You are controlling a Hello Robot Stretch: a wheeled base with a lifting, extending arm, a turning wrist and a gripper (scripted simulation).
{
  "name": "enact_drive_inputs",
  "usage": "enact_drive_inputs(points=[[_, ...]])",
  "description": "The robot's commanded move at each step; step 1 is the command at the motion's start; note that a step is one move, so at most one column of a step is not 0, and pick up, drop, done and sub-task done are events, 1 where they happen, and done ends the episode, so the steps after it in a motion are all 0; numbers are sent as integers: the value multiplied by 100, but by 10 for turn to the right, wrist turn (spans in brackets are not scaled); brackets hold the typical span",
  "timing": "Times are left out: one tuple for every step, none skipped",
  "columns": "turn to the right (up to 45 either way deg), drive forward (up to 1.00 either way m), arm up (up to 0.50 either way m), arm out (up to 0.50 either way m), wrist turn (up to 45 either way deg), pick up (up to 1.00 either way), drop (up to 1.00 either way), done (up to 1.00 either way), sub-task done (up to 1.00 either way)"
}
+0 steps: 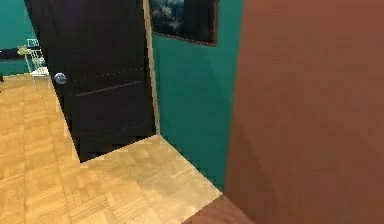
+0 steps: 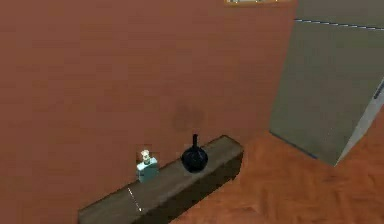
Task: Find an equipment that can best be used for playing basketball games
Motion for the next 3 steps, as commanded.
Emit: enact_drive_inputs(points=[[0, 30, 0, 0, 0, 0, 0, 0, 0], [-450, 0, 0, 0, 0, 0, 0, 0, 0], [-390, 0, 0, 0, 0, 0, 0, 0, 0]])
